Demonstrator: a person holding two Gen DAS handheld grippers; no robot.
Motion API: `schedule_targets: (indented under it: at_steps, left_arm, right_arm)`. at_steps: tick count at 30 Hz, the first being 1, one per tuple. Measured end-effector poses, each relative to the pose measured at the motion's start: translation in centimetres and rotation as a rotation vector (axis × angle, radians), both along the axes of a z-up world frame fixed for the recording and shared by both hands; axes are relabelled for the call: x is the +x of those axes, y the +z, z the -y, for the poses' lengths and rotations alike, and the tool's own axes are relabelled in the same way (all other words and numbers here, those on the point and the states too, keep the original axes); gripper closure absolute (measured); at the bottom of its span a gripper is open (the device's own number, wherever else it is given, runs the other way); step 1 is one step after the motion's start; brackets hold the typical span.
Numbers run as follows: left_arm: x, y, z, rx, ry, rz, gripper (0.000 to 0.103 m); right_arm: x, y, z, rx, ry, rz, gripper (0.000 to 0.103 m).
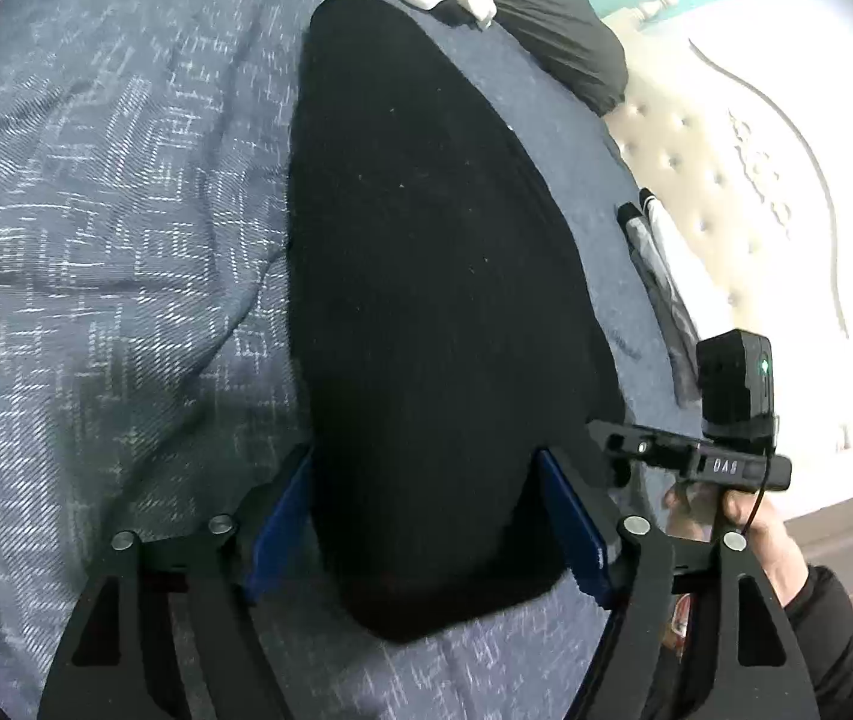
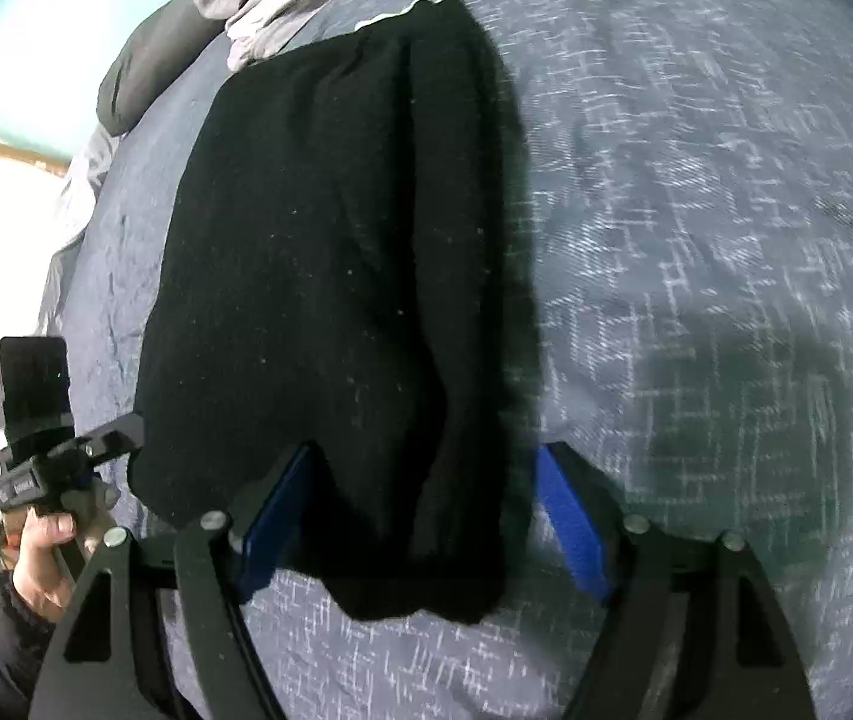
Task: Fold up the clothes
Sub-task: 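Grasp the narrow end of the folded sweater with both grippers together, then lift the sweater end with both grippers and roll it over toward the headboard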
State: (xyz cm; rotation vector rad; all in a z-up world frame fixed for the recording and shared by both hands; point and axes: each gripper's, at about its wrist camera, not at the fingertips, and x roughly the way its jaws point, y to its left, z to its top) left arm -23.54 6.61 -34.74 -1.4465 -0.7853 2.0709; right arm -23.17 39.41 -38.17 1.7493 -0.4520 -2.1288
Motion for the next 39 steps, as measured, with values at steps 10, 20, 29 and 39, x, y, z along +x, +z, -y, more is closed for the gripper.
schedule_targets:
  at_steps: [10,20,29,39]
  left_arm:
    - [-0.4,0.7,-1.3,-0.014,-0.016,-0.047,0.032]
    - [-1.4,-0.8,-1.5,0.025,-0.037,-0.031,0.029]
    - [-1.5,2.4,-2.2,-0.041,-0.076,-0.114,0.043]
    - [-3.7,11.4,-2.5,-0.017,-0.07,-0.21,0.048]
  right_arm:
    - [-0.2,0.8,1.0,-0.032,0.089,-0.071,0.064]
    - [-0.7,-0.3,1.3,-0.063,0.069,-0.066,0.054]
    - [-0.1,2.5,2.8,-0.015,0.145,-0.192,0.075]
    - [-1.5,11.1,0.2,-0.115,0.124,-0.311,0.077]
